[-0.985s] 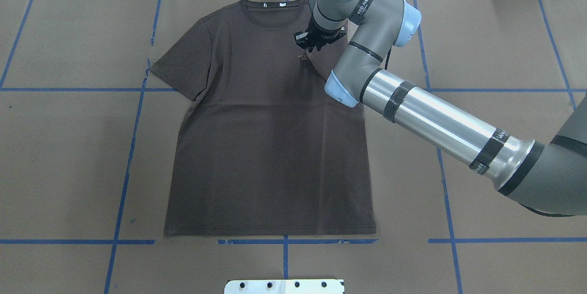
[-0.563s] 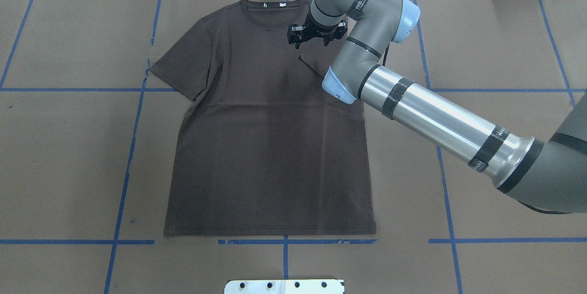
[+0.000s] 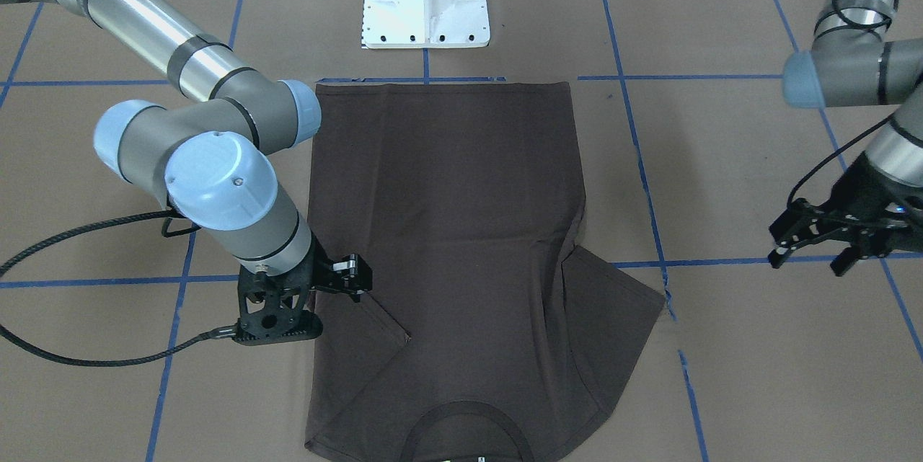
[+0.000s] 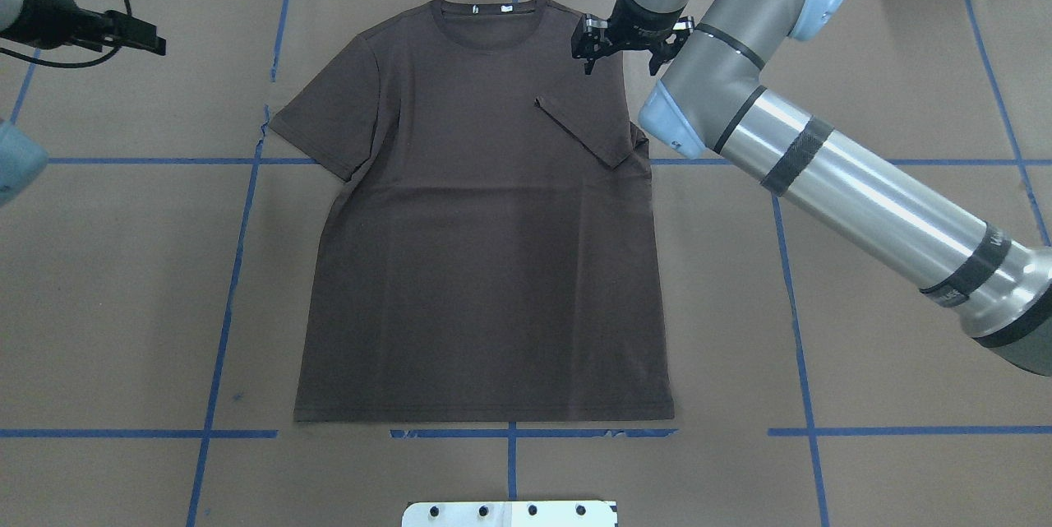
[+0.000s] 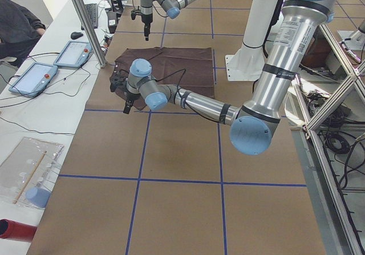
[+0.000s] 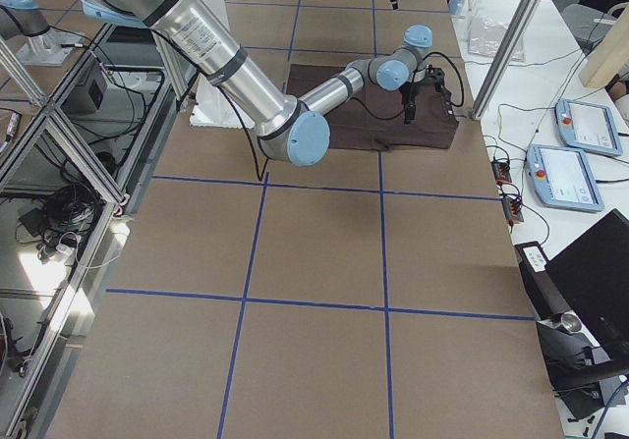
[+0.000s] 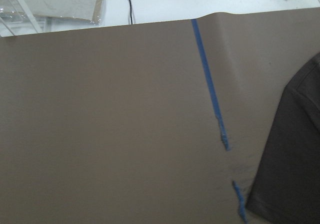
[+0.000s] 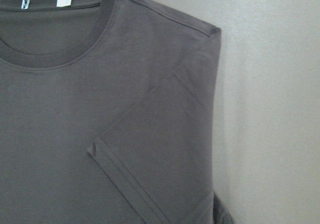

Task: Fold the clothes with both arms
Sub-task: 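Release the sleeve and raise the right gripper while the left arm approaches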

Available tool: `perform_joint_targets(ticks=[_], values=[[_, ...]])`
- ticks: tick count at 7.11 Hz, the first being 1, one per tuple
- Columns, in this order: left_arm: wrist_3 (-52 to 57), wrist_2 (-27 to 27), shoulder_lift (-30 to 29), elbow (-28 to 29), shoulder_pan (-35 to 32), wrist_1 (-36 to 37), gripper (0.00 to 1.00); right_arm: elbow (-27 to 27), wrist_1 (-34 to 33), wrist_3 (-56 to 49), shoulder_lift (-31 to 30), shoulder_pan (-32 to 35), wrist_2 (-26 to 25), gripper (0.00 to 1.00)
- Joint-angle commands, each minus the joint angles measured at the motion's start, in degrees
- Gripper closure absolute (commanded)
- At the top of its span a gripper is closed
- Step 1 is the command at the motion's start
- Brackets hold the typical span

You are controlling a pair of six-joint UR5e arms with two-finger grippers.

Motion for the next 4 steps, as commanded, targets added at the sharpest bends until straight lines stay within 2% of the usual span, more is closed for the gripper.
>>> perform_joint_targets(ticks=[1, 3, 4], values=[[-14.86, 12.73, -1.54, 0.13, 11.91, -1.68, 0.0, 6.32, -3.97, -0.88, -5.15, 4.24, 6.34, 0.0], [-19.4, 20.14, -3.72, 4.32, 16.44, -1.94, 0.0, 6.96, -3.71, -2.03, -6.84, 4.52, 5.92, 0.0], [-19.4, 21.13, -5.74, 7.4, 16.89, -2.29, 0.0, 7.05, -3.62, -2.03, -6.75, 4.34, 5.57, 0.0]])
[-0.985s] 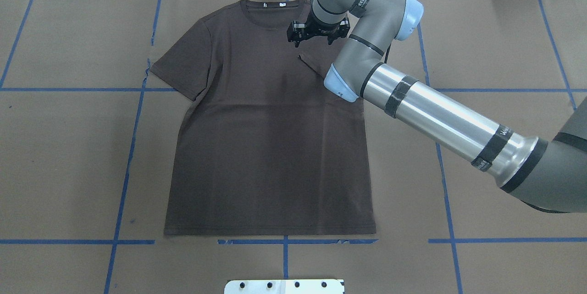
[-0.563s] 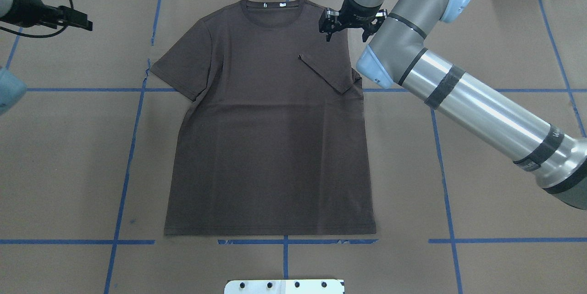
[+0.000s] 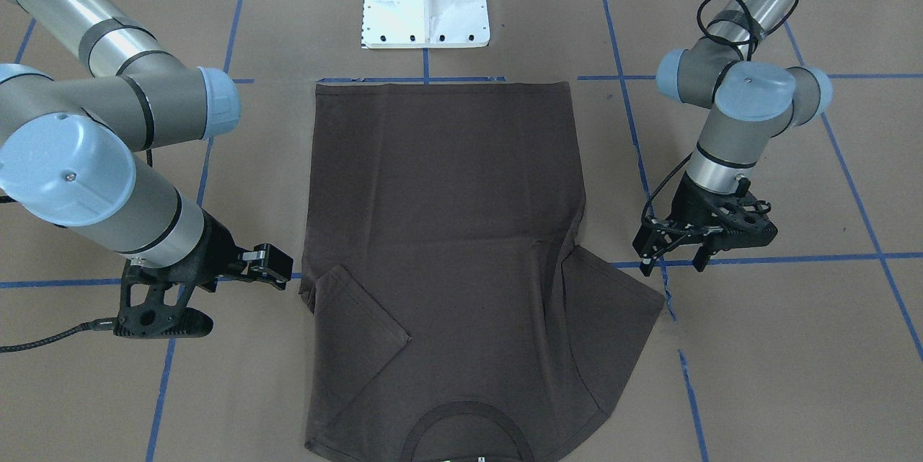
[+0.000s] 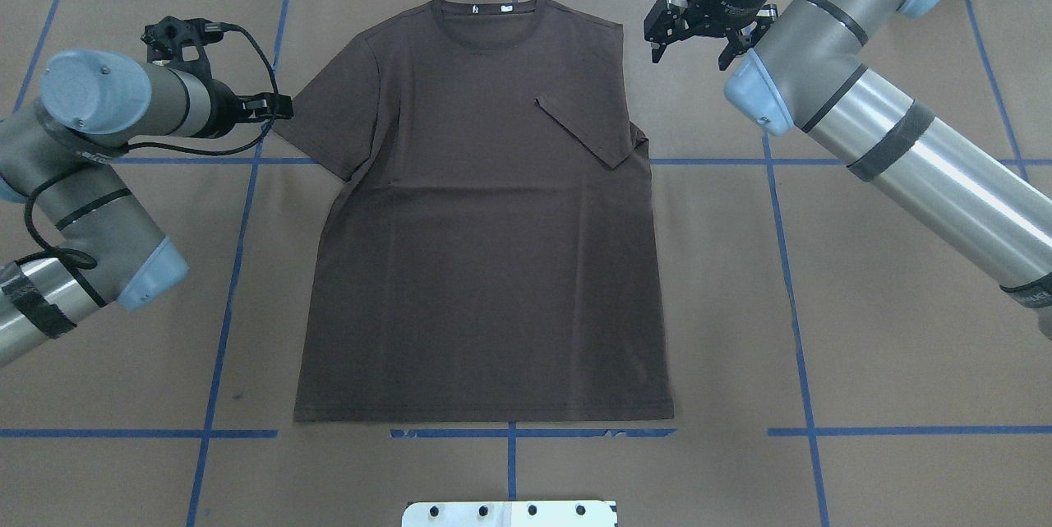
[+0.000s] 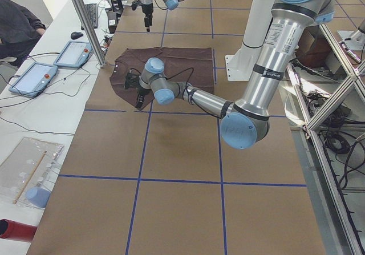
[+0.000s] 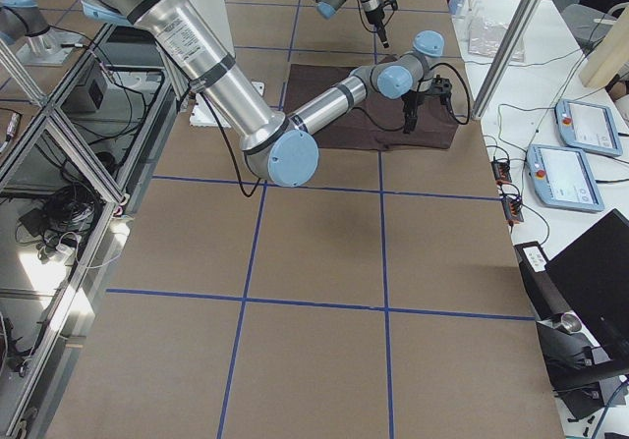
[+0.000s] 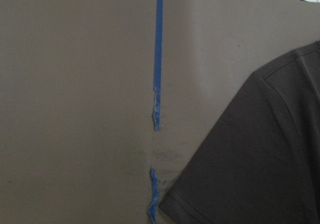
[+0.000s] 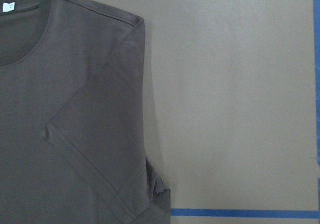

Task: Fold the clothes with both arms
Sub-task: 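Release the sleeve and raise the right gripper while the left arm approaches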

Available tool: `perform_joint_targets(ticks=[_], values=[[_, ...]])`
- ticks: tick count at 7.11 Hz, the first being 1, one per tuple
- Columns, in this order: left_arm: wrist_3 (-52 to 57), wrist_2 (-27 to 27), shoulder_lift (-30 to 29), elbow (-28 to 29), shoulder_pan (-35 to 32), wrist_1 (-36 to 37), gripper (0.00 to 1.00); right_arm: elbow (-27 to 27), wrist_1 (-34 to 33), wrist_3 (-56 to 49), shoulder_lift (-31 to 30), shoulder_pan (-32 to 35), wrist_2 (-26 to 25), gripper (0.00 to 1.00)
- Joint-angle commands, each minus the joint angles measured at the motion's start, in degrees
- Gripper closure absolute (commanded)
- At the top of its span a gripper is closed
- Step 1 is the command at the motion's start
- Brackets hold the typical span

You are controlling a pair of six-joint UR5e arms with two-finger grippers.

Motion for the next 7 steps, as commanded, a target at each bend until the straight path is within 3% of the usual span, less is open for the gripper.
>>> perform_joint_targets(ticks=[1, 7], values=[[-0.9, 2.6, -3.03, 5.72, 1.54, -0.98, 0.0, -0.07, 0.26, 0.01, -0.25, -0.36, -0.47, 0.0], [-0.28, 2.6, -3.91, 10.13, 1.63, -4.33, 0.05, -0.42, 0.35, 0.8, 0.36, -1.51, -0.65, 0.0]])
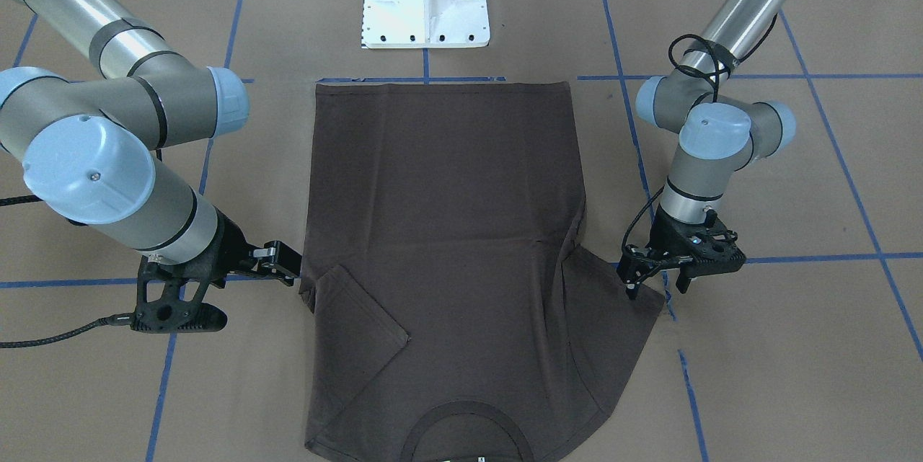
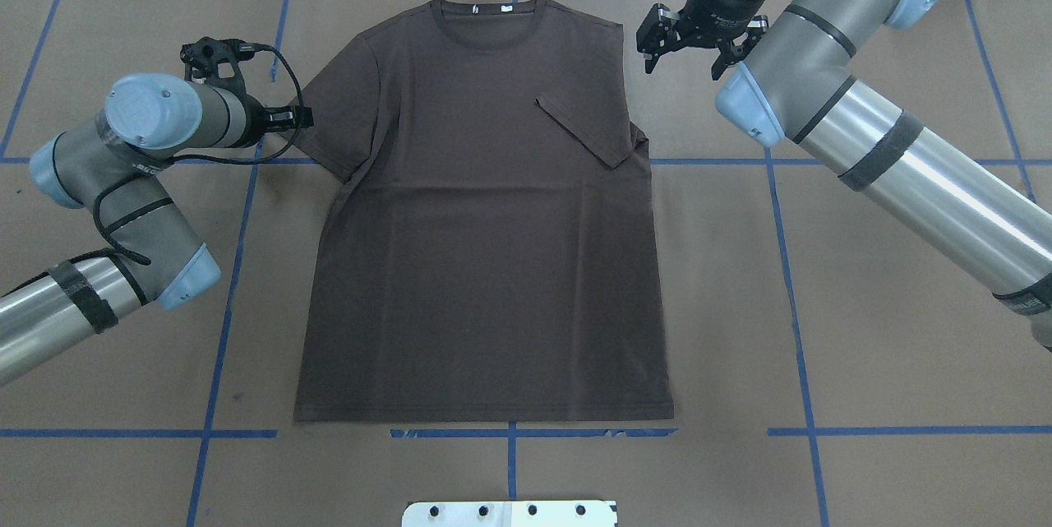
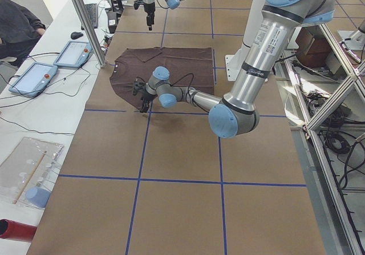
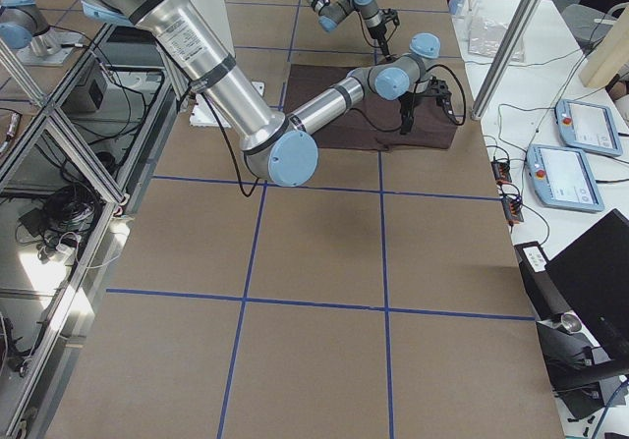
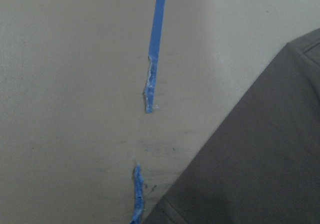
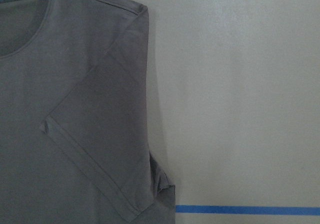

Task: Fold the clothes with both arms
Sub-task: 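Release the sleeve and raise the right gripper while the left arm approaches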

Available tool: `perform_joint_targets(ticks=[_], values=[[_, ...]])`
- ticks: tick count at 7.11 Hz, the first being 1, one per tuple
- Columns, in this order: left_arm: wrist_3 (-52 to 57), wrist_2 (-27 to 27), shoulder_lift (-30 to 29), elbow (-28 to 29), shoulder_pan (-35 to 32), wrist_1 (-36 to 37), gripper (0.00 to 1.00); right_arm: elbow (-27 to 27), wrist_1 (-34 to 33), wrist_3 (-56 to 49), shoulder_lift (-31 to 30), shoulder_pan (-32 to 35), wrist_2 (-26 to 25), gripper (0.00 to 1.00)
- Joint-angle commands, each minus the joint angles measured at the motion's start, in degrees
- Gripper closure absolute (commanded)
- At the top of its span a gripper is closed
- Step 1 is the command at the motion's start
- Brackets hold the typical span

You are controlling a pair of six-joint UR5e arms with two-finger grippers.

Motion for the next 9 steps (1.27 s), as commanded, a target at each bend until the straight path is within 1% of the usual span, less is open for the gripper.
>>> perform_joint_targets(ticks=[1, 2, 3, 5, 7, 8, 9], values=[[0.06, 0.24, -0.47, 1.05, 0.0, -0.46, 0.07, -0.01, 0.03, -0.04, 0.09, -0.18, -0.01, 0.0], [0.06, 0.24, -0.48, 1.05, 0.0, -0.38, 0.14, -0.1, 0.03, -0.04, 0.0, -0.18, -0.01, 0.0], [0.06, 0.24, -0.65, 1.05, 0.0, -0.47, 0.24, -0.19, 0.03, -0.12, 0.0, -0.18, -0.01, 0.0], [0.06, 0.24, -0.83, 1.05, 0.0, -0.38, 0.58, -0.27, 0.03, -0.13, 0.09, -0.18, -0.1, 0.0], [0.58, 0.24, -1.09, 1.05, 0.0, -0.38, 0.82, -0.27, 0.03, -0.13, 0.09, -0.18, -0.19, 0.0], [1.71, 0.16, -1.79, 0.96, -0.08, -0.2, 0.99, -0.27, 0.12, -0.13, 0.17, -0.18, -0.62, 0.0], [1.81, -0.02, -2.32, 0.79, -0.17, 0.06, 1.0, -0.27, 0.12, -0.13, 0.17, -0.18, -0.8, 0.0]])
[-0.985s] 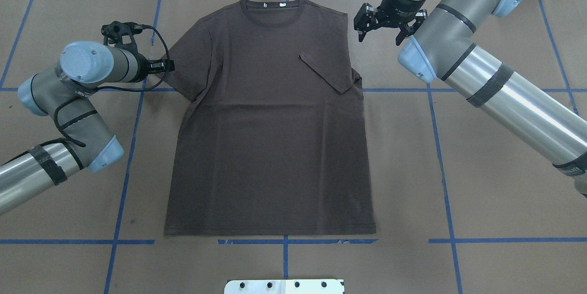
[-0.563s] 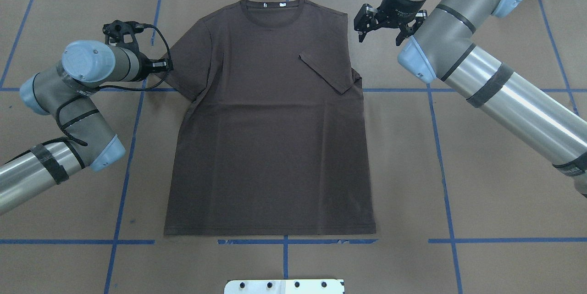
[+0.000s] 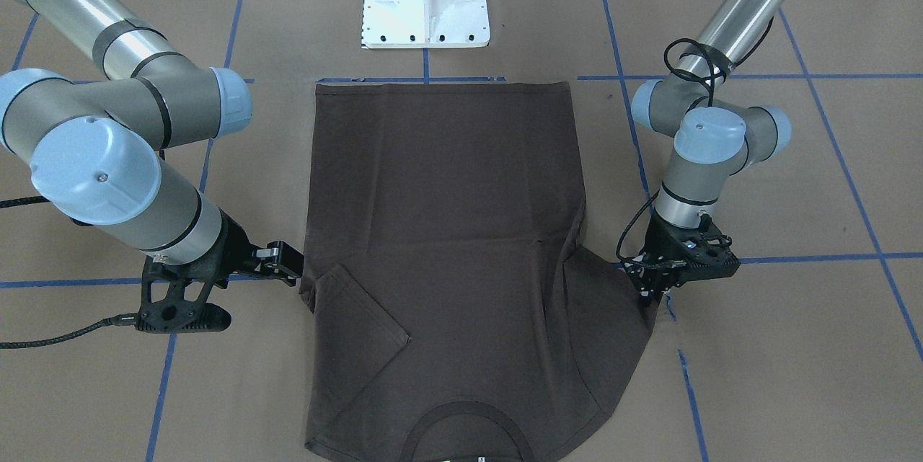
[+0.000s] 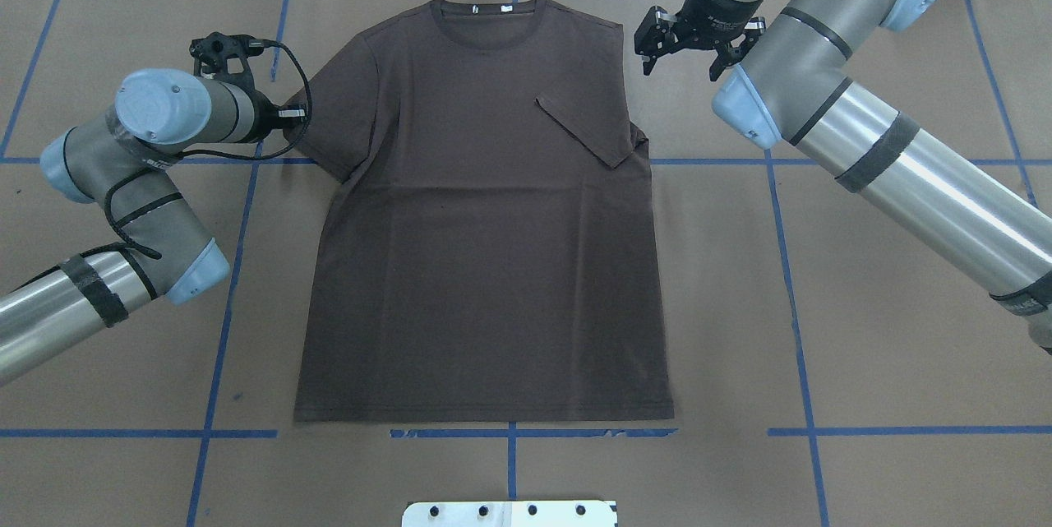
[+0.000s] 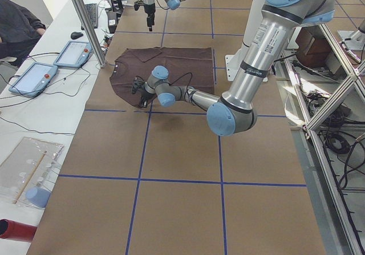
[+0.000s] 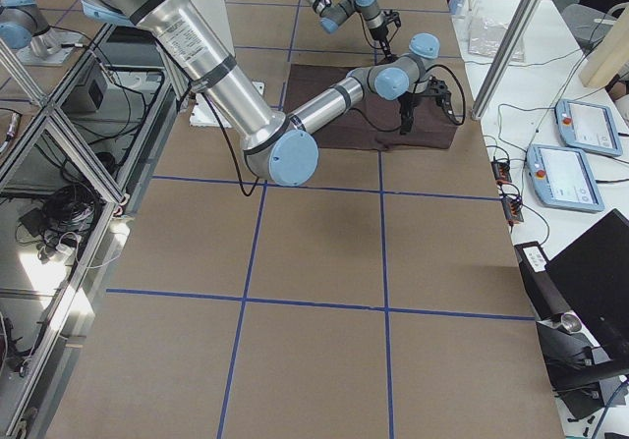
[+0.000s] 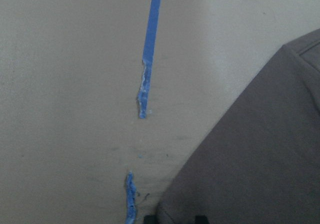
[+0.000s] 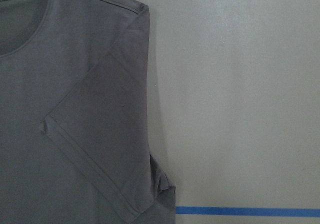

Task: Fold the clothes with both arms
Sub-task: 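Release the sleeve and raise the right gripper while the left arm approaches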

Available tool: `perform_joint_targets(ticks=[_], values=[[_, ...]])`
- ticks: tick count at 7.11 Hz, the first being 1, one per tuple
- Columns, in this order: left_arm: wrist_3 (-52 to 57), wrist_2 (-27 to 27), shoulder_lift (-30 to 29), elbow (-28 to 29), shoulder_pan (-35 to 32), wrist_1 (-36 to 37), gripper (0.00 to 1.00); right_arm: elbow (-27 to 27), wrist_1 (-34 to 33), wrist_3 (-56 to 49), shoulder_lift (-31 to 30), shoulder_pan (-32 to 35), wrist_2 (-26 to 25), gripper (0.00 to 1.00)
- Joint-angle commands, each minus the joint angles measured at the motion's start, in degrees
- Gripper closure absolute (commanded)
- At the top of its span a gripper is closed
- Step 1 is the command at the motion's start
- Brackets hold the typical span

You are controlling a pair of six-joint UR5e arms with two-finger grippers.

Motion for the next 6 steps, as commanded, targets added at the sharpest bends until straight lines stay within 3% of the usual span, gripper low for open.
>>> perform_joint_targets(ticks=[1, 6], values=[[0.52, -0.43, -1.28, -0.17, -0.97, 0.7, 1.0, 0.0, 0.03, 0.0, 0.03, 0.0, -0.3, 0.0], [2.63, -0.43, -3.82, 0.01, -4.85, 3.59, 1.0, 0.0, 0.12, 0.09, 0.12, 0.0, -0.39, 0.0]])
